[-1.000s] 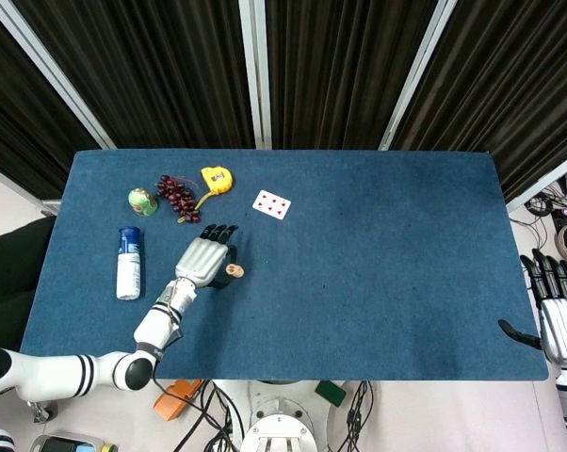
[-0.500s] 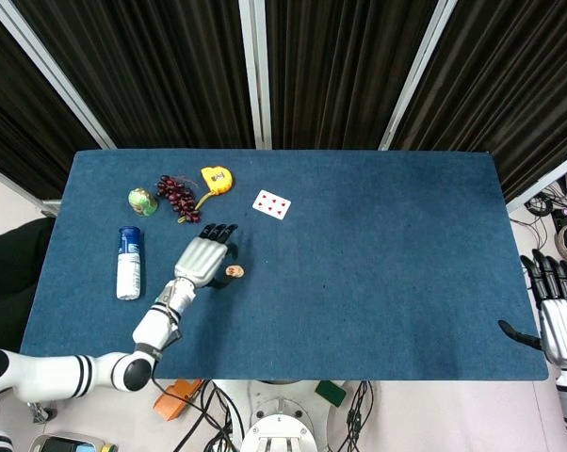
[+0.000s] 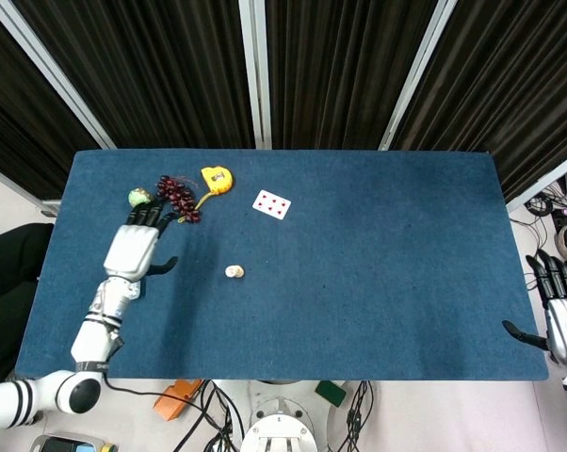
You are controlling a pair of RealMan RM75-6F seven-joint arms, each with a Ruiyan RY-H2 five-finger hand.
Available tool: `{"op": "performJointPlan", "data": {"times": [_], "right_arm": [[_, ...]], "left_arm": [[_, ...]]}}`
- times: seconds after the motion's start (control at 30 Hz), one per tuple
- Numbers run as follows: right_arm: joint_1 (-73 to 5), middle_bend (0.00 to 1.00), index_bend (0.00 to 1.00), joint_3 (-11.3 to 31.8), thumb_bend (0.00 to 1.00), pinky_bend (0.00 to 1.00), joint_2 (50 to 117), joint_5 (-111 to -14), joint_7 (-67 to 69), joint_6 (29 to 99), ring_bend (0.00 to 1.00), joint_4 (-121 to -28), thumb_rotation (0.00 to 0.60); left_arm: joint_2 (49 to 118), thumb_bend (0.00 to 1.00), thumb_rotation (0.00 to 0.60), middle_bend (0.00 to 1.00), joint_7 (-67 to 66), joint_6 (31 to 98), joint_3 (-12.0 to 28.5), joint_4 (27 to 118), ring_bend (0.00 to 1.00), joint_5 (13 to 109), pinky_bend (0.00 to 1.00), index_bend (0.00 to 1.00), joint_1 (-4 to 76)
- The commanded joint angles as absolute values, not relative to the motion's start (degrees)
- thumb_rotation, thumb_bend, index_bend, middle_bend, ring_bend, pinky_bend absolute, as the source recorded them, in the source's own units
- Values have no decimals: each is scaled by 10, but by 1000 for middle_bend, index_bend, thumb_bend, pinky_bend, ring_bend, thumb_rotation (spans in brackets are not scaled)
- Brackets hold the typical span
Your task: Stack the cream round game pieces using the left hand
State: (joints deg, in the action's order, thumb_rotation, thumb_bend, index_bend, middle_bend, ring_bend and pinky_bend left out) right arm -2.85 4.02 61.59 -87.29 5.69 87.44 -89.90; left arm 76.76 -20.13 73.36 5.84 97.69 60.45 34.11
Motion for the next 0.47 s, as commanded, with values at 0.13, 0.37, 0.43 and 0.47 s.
{"op": "performJointPlan", "data": {"times": [0.13, 0.37, 0.43, 0.47], "right_arm": [[-27, 30, 0, 37, 173, 2, 614, -875, 86, 873, 0, -882, 600], [-23, 30, 0, 33, 173, 2, 620, -898, 83, 893, 0, -884, 600], [-22, 30, 0, 31, 173, 2, 622, -904, 79, 898, 0, -886, 600], [-21, 30, 0, 30, 173, 2, 622, -906, 78, 900, 0, -886, 600]], "left_arm": [[719, 233, 600, 0, -119, 852, -6, 958, 0, 691, 0, 142, 219], [703, 218, 600, 0, -86, 916, -53, 956, 0, 749, 0, 142, 136], [699, 217, 600, 0, -79, 933, -61, 957, 0, 761, 0, 142, 114], [697, 216, 600, 0, -77, 939, -64, 957, 0, 765, 0, 142, 106]]}}
